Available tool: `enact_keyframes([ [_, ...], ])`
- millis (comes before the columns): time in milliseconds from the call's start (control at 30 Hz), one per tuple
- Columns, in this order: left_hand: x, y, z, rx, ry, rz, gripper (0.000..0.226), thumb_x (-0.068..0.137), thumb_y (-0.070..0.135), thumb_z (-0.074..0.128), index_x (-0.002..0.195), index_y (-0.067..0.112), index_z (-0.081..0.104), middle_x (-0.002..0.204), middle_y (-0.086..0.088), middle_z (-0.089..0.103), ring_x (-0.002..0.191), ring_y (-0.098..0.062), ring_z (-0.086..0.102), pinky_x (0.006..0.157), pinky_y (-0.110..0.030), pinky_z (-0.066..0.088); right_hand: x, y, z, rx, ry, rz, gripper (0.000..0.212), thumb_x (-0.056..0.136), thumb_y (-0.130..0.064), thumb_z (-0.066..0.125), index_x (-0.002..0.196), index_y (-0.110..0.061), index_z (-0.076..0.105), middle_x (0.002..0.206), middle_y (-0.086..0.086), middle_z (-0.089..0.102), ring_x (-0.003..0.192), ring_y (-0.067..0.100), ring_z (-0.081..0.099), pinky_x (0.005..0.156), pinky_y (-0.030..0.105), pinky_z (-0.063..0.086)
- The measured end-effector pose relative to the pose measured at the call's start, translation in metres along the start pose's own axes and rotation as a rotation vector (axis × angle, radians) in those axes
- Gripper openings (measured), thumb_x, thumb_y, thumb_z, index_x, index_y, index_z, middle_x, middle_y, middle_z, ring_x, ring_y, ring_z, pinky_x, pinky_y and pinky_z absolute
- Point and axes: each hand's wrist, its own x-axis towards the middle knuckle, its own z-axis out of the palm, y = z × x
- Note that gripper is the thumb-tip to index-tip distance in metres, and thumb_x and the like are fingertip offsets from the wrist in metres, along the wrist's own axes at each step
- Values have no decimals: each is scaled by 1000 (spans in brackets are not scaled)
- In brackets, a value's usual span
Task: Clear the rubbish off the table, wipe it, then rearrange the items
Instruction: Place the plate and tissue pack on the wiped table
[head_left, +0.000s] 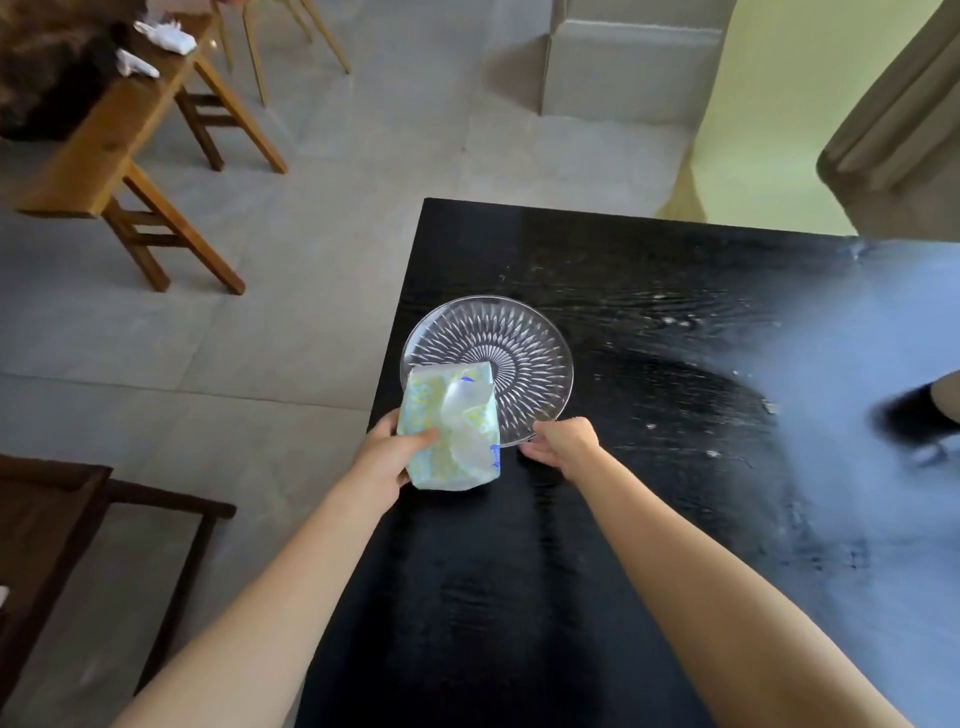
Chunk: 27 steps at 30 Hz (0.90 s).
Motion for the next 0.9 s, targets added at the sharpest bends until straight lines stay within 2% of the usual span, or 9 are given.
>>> enact_keyframes([
  [100, 2, 5, 25, 6, -57, 9, 48, 77, 1, 70, 117, 23, 55, 104, 1, 67, 96, -21, 64, 84, -40, 52, -15, -6, -17, -254, 59, -130, 33, 92, -27, 50, 101, 2, 62, 85, 15, 68, 60, 23, 64, 64, 35, 59],
  [233, 4, 6, 69, 7, -107, 29, 43, 78, 1, 68, 114, 22, 55, 99, 3, 66, 88, -16, 64, 73, -34, 53, -40, -5, -47, -311, -297, -268, 38, 91, -50, 46, 109, -19, 58, 97, -3, 67, 87, 13, 65, 71, 29, 58],
  [300, 2, 3, 95, 21, -141, 49, 39, 81, 3, 66, 113, 20, 55, 94, 4, 66, 83, -12, 64, 66, -28, 52, -41, 0, -64, -294, -310, -342, 32, 89, -37, 58, 114, -17, 55, 105, 1, 65, 91, 13, 66, 66, 25, 58],
  [367, 0, -3, 121, 49, -196, 77, 32, 85, 10, 63, 115, 16, 56, 96, 4, 66, 84, -11, 65, 64, -25, 54, -34, 0, -84, -204, -165, -399, 23, 88, -16, 62, 110, -12, 55, 105, 10, 63, 85, 17, 66, 65, 25, 60],
  [433, -1, -13, 143, 116, -257, 133, 38, 90, 20, 58, 127, 12, 52, 110, -1, 66, 98, -16, 64, 81, -30, 55, -23, -6, -105, -126, -50, -419, 22, 87, -6, 59, 109, -8, 57, 100, 13, 64, 79, 19, 66, 66, 27, 60],
  [500, -2, -28, 159, 325, -243, 237, 52, 92, 28, 54, 140, 16, 39, 128, -2, 59, 115, -13, 56, 102, -31, 43, -11, -14, -123, -58, 20, -429, 21, 87, -5, 58, 107, -6, 58, 94, 12, 64, 76, 19, 65, 63, 25, 60],
  [667, -2, -96, 173, 1178, -248, 664, 65, 94, 42, 44, 149, 24, 15, 159, 0, 13, 146, -14, 10, 115, -28, 13, 21, -31, -150, -41, 118, -396, 16, 87, -8, 59, 103, -9, 59, 93, 10, 63, 78, 20, 64, 62, 23, 59],
  [767, 5, -123, 176, 1489, -211, 666, 73, 94, 50, 36, 149, 21, -1, 159, -5, -8, 146, -19, -10, 118, -34, -5, 38, -36, -154, -101, 138, -363, 17, 86, -9, 58, 102, -8, 60, 91, 6, 64, 72, 21, 67, 62, 25, 61],
  [900, 9, -139, 175, 1687, -168, 667, 80, 91, 60, 30, 148, 20, -9, 157, -8, -19, 144, -23, -20, 116, -37, -13, 53, -33, -150, -259, 108, -357, 28, 86, -17, 57, 108, 1, 58, 96, 12, 63, 85, 28, 67, 80, 43, 59],
])
